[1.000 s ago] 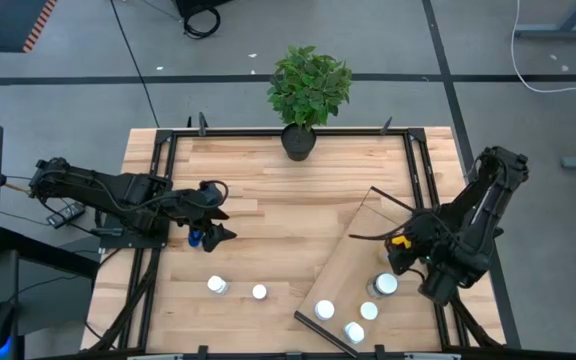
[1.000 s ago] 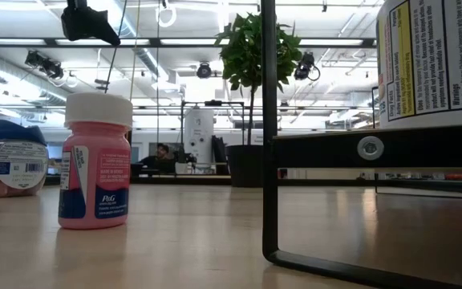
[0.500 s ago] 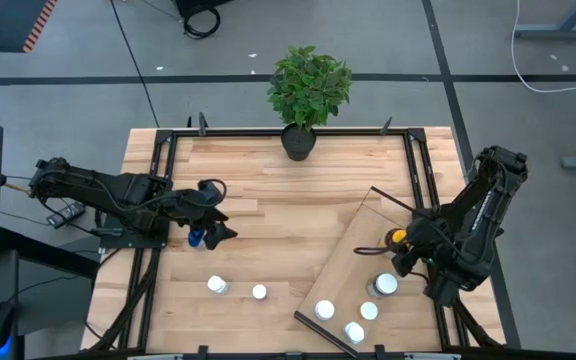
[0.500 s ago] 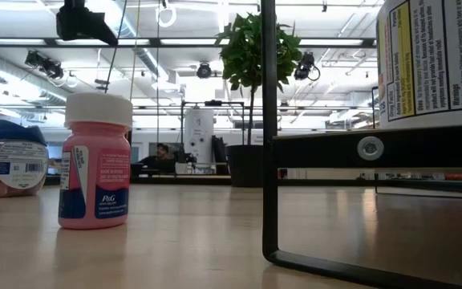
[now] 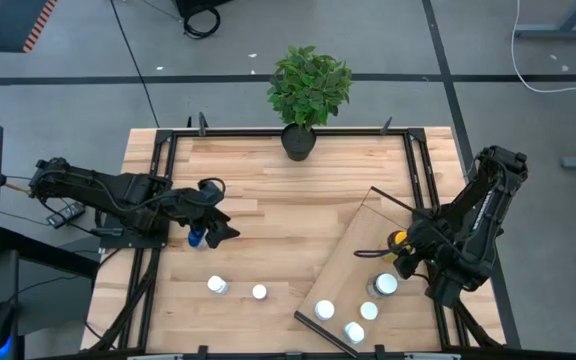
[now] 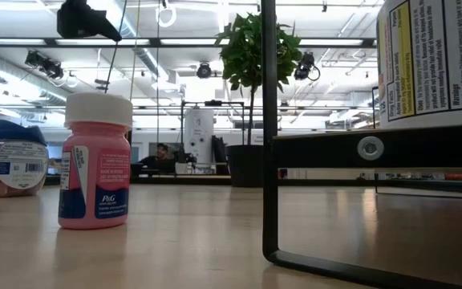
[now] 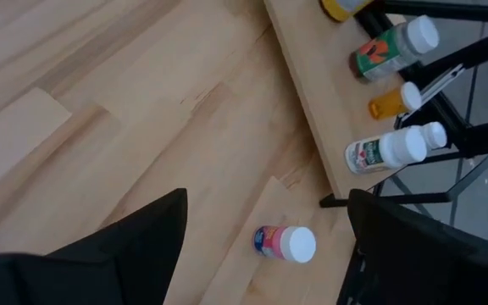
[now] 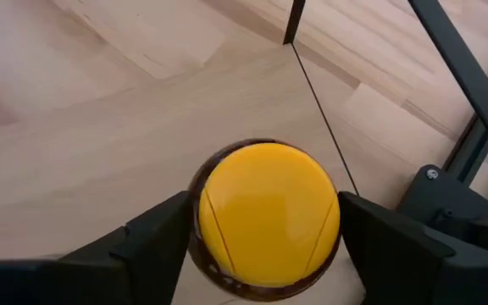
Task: Pick and place medicine bottles onto shelf by color
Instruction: Put the yellow medicine bottle on the shelf
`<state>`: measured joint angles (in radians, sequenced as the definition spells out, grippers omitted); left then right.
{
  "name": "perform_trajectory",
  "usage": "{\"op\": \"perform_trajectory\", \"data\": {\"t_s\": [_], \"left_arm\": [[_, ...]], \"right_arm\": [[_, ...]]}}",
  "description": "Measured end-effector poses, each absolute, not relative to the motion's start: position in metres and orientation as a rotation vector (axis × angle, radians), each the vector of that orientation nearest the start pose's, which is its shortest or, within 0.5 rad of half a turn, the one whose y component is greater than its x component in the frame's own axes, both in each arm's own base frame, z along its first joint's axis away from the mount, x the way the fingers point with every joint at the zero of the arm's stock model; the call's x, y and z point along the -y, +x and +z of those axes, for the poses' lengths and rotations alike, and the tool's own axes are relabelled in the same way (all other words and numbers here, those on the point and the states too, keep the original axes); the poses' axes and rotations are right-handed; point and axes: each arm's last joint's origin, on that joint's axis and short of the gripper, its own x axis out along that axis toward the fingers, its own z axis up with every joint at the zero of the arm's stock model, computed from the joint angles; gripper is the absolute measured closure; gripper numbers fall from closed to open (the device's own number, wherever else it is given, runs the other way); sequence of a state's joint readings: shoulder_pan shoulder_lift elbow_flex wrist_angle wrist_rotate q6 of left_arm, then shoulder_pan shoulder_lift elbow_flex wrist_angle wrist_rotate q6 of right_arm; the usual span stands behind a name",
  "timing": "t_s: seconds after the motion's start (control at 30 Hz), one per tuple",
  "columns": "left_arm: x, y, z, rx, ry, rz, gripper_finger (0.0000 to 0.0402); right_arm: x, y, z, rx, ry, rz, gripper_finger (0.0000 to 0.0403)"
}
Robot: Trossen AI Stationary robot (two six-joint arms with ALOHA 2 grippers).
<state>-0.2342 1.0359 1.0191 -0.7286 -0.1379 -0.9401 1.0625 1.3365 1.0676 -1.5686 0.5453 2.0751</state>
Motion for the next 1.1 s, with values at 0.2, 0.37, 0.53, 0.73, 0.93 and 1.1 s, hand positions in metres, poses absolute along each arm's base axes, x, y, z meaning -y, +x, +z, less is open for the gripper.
{"op": "perform_trajectory", "data": {"t_s": [0.2,0.37,0.53,0.73,0.93,1.1], "left_arm": [[0.043,0.199,0.322,-0.699,-0.763,0.249,0.0072],[0.044,0.198,0.322,-0.713,-0.759,0.223,0.0072],[0.046,0.197,0.321,-0.777,-0.708,0.131,0.0072],[0.045,0.192,0.316,-0.845,-0.644,0.124,0.0072],[0.046,0.192,0.316,-0.849,-0.643,0.122,0.0072],[0.053,0.192,0.317,-0.851,-0.649,0.066,0.0072]], "right_arm": [[-0.157,0.104,0.270,-0.900,0.481,-0.839,0.0086],[-0.162,0.107,0.285,-0.920,0.491,-0.776,0.0086],[-0.166,0.109,0.301,-0.925,0.524,-0.724,0.0086],[-0.163,0.117,0.312,-0.956,0.534,-0.706,0.0086],[-0.160,0.120,0.311,-1.027,0.532,-0.718,0.0086],[-0.160,0.121,0.315,-1.033,0.561,-0.719,0.0086]]}}
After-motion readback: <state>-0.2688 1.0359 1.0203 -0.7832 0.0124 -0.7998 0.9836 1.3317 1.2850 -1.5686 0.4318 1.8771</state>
